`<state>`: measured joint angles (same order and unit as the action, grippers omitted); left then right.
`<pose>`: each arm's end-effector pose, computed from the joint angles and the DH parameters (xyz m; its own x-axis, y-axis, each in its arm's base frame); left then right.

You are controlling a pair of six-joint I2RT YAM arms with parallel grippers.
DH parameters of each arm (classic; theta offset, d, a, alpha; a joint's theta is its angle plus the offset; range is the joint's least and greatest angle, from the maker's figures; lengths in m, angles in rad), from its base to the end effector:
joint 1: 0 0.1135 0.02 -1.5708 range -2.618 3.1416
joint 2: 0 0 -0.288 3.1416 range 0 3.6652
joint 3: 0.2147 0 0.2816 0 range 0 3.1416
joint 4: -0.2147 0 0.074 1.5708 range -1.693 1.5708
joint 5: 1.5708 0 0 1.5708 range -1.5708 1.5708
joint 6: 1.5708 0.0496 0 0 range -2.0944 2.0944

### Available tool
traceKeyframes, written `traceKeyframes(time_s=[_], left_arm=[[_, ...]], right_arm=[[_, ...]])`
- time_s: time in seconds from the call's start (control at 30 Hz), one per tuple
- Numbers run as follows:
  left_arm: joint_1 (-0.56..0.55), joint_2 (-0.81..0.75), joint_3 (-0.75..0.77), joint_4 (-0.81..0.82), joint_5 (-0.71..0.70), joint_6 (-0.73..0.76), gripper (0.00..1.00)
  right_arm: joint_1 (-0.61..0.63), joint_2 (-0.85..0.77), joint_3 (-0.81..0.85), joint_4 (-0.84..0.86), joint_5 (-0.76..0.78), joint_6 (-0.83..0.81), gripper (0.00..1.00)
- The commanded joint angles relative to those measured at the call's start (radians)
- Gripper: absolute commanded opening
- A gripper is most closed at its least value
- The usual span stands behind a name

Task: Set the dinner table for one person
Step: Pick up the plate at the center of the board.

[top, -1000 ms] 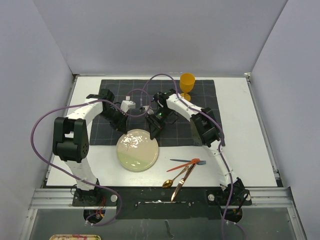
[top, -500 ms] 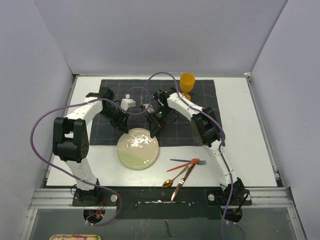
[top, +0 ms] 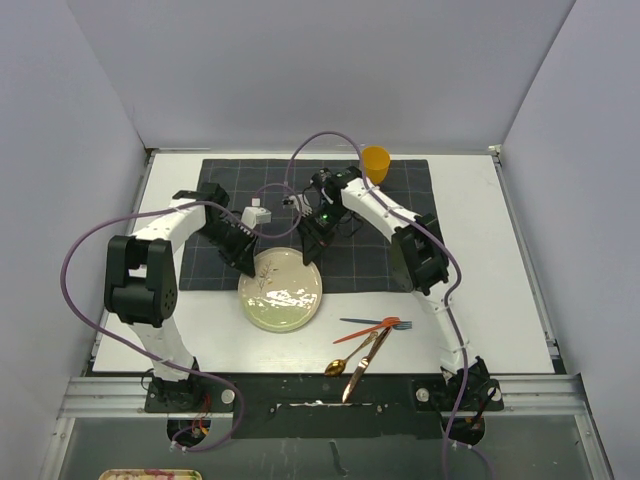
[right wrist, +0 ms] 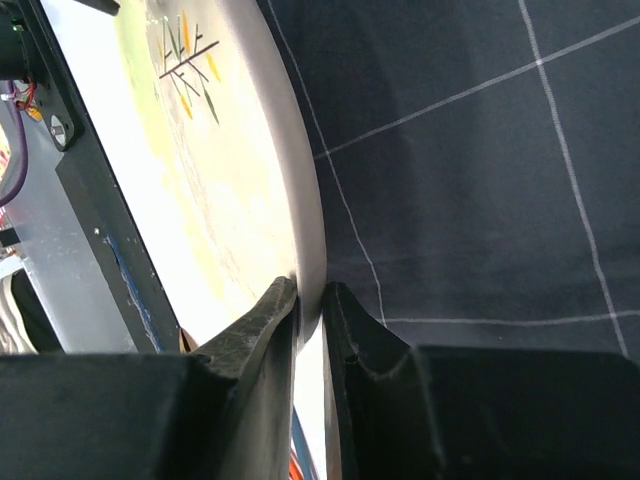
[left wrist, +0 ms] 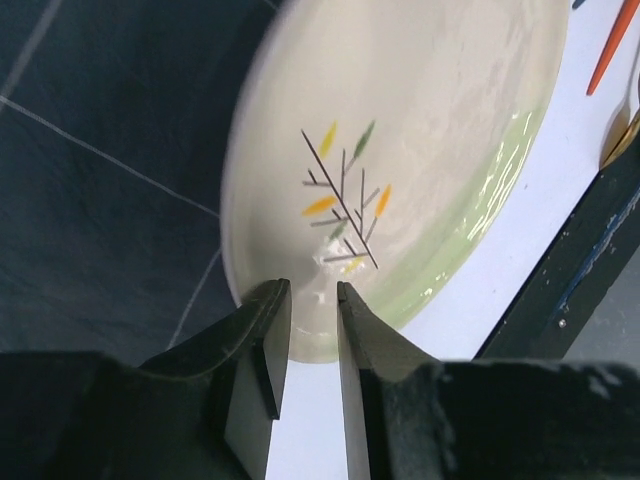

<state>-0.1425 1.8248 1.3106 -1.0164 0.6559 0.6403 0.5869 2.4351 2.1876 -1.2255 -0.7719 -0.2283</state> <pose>0.3580 -0.0819 0.1960 -0.7114 0.5804 -0.3963 0.7006 0.5415 -0.4647 0.4232 0.3230 0.1822 -0.7045 -0.6633 -0.2522 -0.6293 0.4197 0.6540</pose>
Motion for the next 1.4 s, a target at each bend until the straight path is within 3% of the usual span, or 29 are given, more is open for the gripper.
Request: traceKeyframes(time_s=[0.0, 0.53, 0.83, 1.17, 1.37], left_arm=[[0.010, -0.061, -0.047, 0.019, -0.020, 0.029, 0.24], [0.027, -0.168, -0.068, 0.059, -0.115, 0.003, 0.31], [0.054, -0.196, -0.170, 0.118, -0.130, -0.035, 0.32], [0.141, -0.185, -0.175, 0.152, -0.019, -0.050, 0.33], [0.182, -0.126, -0.142, 0.150, 0.117, -0.060, 0.37]], right_arm=[[-0.011, -0.122, 0.006, 0.022, -0.045, -0.016, 0.00], [-0.017, -0.108, 0.043, -0.002, -0.035, -0.017, 0.00], [-0.028, -0.129, 0.008, 0.005, -0.044, -0.027, 0.00], [-0.041, -0.148, -0.013, 0.012, -0.057, -0.022, 0.00], [-0.046, -0.145, -0.007, 0.008, -0.059, -0.022, 0.00]])
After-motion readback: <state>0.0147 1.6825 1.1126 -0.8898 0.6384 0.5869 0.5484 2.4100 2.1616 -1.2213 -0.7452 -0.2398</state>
